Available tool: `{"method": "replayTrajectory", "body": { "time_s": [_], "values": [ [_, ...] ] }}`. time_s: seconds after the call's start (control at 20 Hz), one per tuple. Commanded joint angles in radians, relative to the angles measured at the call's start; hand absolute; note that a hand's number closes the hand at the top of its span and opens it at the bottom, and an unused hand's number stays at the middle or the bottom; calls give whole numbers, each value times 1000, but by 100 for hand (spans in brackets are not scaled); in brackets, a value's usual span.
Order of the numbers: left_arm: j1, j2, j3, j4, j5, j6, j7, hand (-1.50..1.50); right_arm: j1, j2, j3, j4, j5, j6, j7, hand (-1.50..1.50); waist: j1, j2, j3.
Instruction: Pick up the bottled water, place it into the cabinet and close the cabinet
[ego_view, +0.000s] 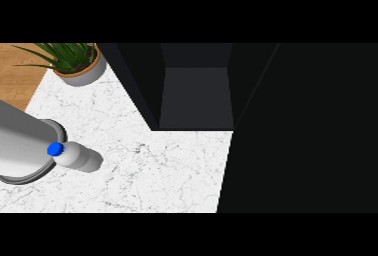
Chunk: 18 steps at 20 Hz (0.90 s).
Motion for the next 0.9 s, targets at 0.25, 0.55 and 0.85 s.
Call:
{"method": "replayTrajectory", "body": {
  "time_s": [0.25, 0.55, 0.85],
  "values": [
    [-33, -40, -49, 19, -142, -17, 30, -150, -23, -20, 39, -112, 49, -41, 113, -150, -4, 0, 0],
    [-110, -47, -40, 283, -254, -79, -109, -150, -30, -32, 37, -89, 36, -67, 82, -150, -9, 2, 0],
    [-156, -66, -53, 478, -366, -90, -213, -150, -31, -37, 106, -89, 86, -89, 92, -150, -11, 1, -1]
  ]
}}
